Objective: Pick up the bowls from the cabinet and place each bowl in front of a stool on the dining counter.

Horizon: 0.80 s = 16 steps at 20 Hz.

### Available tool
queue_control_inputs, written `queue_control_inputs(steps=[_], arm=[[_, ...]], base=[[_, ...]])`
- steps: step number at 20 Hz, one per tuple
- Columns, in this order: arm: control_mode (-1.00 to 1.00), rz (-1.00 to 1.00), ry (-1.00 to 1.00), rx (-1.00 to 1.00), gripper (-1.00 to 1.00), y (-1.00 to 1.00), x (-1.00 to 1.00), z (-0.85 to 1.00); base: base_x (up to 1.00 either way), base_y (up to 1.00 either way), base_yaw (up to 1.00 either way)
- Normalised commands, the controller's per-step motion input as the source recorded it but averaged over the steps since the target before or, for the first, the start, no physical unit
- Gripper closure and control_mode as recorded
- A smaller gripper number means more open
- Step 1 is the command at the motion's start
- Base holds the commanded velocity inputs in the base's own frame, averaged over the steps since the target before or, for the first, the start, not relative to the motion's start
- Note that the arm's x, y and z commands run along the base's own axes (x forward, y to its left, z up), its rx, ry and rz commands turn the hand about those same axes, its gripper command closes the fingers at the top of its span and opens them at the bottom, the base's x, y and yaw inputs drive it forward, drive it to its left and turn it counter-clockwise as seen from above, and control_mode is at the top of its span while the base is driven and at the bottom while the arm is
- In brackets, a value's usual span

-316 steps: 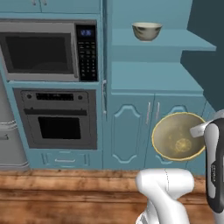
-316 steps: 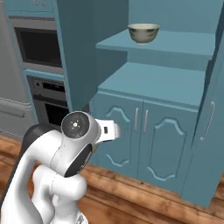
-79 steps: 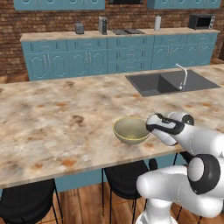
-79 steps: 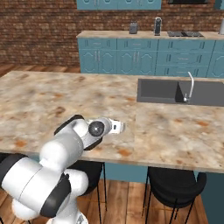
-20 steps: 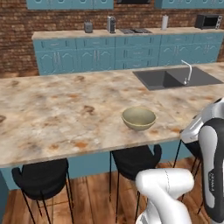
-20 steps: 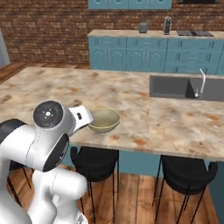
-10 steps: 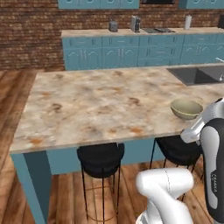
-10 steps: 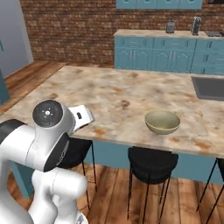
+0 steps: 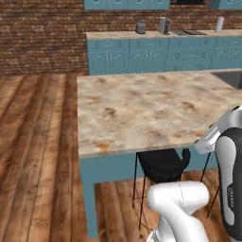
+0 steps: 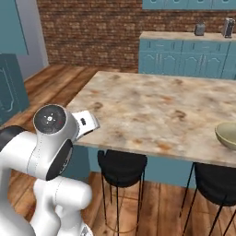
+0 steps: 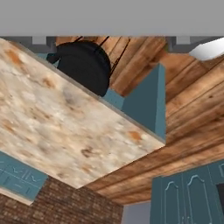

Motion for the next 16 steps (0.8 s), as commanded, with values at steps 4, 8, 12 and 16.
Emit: queue_control_inputs(steps=[4, 8, 12, 16], arm=[[1.00, 0.00, 0.00, 0.00, -1.00, 0.00, 0.00, 0.00], [1.00, 0.00, 0.00, 0.00, -1.00, 0.00, 0.00, 0.00], [1.00, 0.00, 0.00, 0.00, -1.00, 0.00, 0.00, 0.00], [1.00, 0.00, 0.00, 0.00, -1.00, 0.00, 0.00, 0.00]], base=[[0.00, 1.00, 0.00], [-0.01, 1.00, 0.00], [-0.06, 1.00, 0.00], [0.03, 1.00, 0.00]])
